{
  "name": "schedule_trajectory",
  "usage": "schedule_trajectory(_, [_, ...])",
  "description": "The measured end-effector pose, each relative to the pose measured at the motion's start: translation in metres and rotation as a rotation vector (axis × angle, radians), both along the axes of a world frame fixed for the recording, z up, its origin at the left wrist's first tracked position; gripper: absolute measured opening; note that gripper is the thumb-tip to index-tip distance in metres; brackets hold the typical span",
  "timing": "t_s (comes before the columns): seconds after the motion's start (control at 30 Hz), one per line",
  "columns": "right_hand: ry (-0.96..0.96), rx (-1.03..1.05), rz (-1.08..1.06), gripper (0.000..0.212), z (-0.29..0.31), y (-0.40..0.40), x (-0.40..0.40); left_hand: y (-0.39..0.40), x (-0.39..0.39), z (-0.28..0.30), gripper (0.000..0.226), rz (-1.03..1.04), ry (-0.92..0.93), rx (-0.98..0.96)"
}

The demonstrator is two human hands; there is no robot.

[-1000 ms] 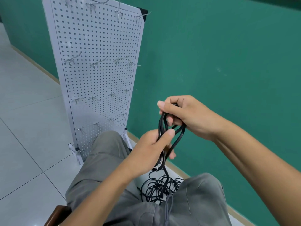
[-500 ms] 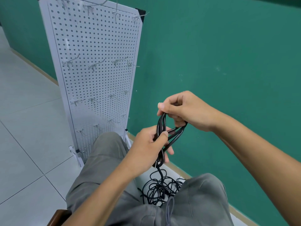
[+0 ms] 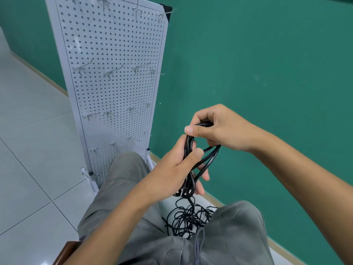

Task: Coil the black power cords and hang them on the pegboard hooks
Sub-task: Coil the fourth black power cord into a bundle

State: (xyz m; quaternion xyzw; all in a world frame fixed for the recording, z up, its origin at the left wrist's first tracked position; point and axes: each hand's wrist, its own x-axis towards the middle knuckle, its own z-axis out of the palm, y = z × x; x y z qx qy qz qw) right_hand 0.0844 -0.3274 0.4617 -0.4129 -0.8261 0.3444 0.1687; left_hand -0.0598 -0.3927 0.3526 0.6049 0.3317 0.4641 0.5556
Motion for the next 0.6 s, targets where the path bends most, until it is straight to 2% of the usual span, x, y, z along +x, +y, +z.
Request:
schedule_trajectory(0.13, [0.037,0.019,0.003,0.028,0.001,-0.003,-0.005,0.004,0.000,-0.003,0.022,0.040,-0.034,-0.005])
schedule_trajectory(0.2, [0.093,0.015,-0.010,0.026,0.003,-0.003,-0.007,0.003,0.002,-0.004,0.018,0.013,-0.126,-0.061])
schedule_trajectory(0.23, [0.115,0.011,-0.016,0.025,0.003,-0.002,-0.008,0.002,0.004,-0.004,0.020,-0.020,-0.175,-0.100])
schedule_trajectory(0.33, [0.117,0.031,-0.039,0.028,0.001,-0.002,-0.011,-0.001,0.007,-0.005,0.045,-0.124,-0.207,-0.204])
schedule_trajectory(0.47, [0.170,0.085,-0.127,0.041,-0.009,0.001,-0.016,0.000,0.007,-0.006,0.046,-0.165,-0.321,-0.257])
schedule_trajectory(0.6, [0.315,0.001,-0.157,0.037,-0.016,0.008,-0.016,0.003,0.003,-0.010,0.045,-0.108,-0.438,-0.229])
